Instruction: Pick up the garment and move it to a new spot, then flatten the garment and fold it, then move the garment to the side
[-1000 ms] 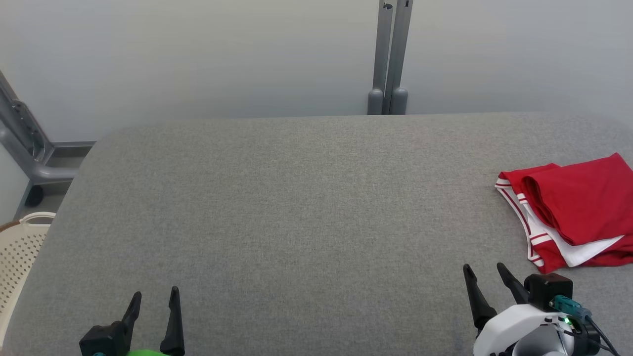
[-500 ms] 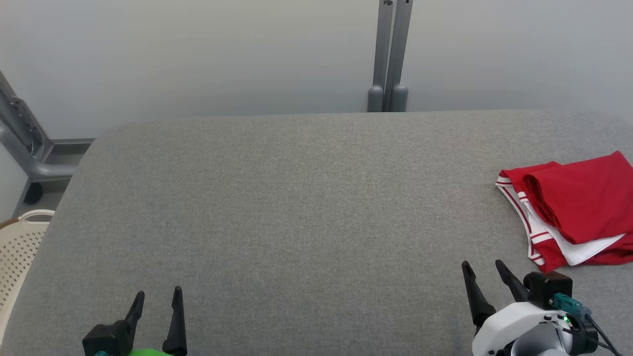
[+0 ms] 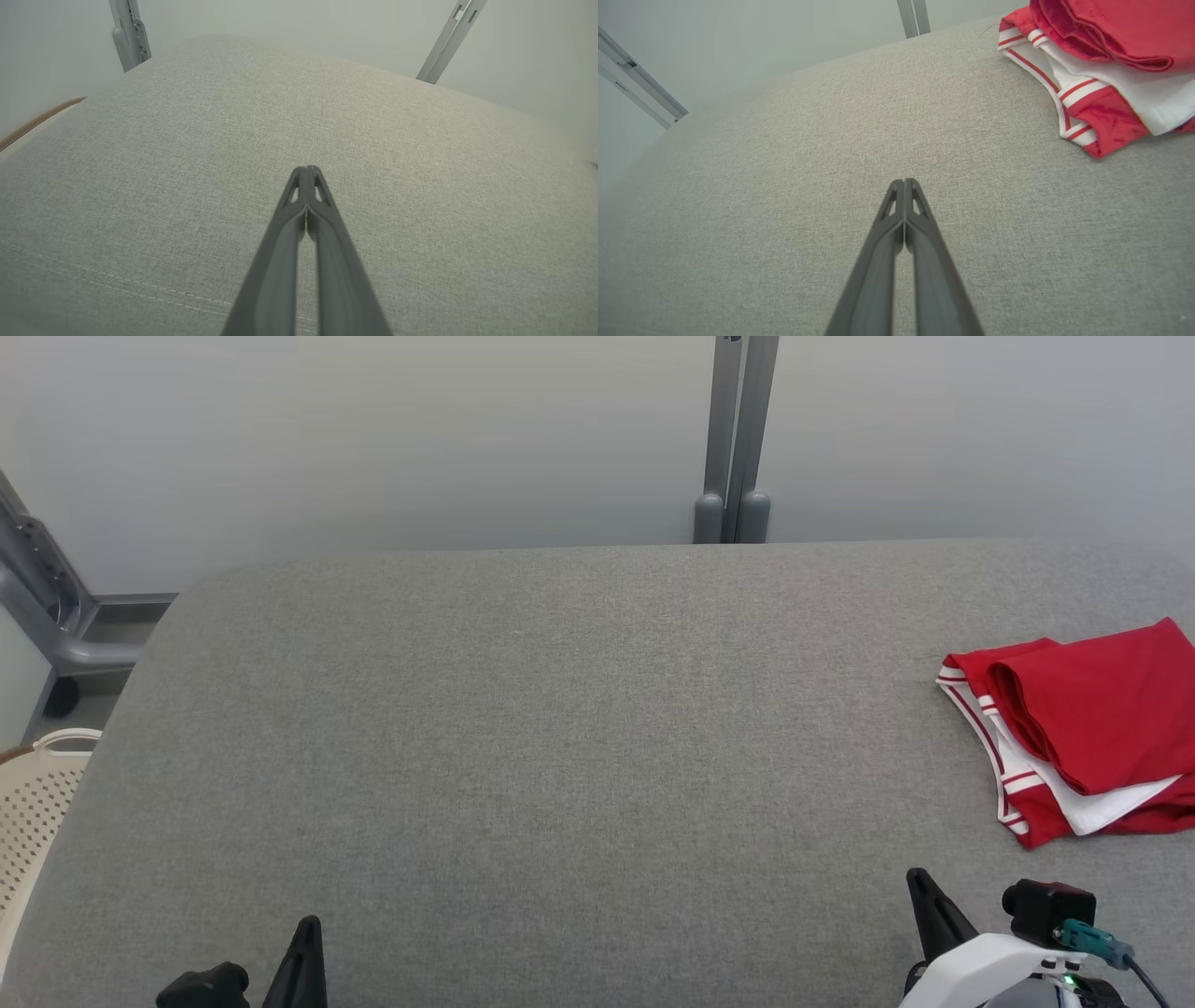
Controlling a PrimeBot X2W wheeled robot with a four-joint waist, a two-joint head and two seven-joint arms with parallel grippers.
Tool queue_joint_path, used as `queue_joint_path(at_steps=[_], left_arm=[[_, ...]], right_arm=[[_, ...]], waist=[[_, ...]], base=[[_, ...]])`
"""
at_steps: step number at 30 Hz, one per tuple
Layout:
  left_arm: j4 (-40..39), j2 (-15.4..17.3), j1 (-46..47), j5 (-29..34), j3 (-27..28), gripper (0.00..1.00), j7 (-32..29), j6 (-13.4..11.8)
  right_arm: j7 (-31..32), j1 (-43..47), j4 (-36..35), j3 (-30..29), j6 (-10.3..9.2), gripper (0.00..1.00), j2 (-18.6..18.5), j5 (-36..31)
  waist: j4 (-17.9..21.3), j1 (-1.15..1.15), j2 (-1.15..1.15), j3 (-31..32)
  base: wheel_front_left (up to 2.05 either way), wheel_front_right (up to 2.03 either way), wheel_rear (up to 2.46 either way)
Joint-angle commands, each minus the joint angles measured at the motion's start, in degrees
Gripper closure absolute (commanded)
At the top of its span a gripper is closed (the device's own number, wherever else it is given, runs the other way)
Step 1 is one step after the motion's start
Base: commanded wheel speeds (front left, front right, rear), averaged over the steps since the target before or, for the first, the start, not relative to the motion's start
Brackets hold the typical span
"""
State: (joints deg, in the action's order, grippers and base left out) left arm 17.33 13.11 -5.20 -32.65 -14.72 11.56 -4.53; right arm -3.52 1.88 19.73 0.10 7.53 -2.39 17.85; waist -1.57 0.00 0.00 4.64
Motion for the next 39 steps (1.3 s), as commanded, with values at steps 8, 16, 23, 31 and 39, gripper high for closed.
queue_joint_path(at_steps=[8, 16, 23, 31, 39], left_arm=[[-0.98, -1.06, 2.87, -7.85, 2.75, 1.00, -2.43, 1.65], [-1.25, -2.12, 4.01, -13.89, 4.52, 1.00, -4.39, 2.84], [-1.45, -2.95, 4.92, -18.65, 5.93, 1.00, -5.93, 3.79], [-1.65, -3.85, 5.91, -23.79, 7.43, 1.00, -7.62, 4.82], [-1.82, -4.64, 6.77, -28.41, 8.84, 1.00, -9.13, 5.79]], right_arm=[[0.84, -0.87, -2.92, -1.16, -0.01, 1.00, -0.21, 10.00], [1.63, -0.79, -4.23, -2.00, -0.01, 1.00, -0.25, 17.54], [2.31, -0.78, -5.21, -2.71, -0.02, 1.00, -0.29, 23.58], [3.04, -0.79, -6.23, -3.49, -0.02, 1.00, -0.34, 29.93], [3.74, -0.81, -7.16, -4.21, -0.03, 1.00, -0.38, 35.75]], waist=[[0.11, 0.00, 0.00, -0.34], [0.22, 0.00, 0.00, -0.67], [0.31, 0.00, 0.00, -0.95], [0.42, 0.00, 0.00, -1.28], [0.53, 0.00, 0.00, -1.60]], base=[[0.00, 0.00, 0.00], [0.00, 0.00, 0.00], [0.00, 0.00, 0.00], [0.00, 0.00, 0.00], [0.00, 0.00, 0.00]])
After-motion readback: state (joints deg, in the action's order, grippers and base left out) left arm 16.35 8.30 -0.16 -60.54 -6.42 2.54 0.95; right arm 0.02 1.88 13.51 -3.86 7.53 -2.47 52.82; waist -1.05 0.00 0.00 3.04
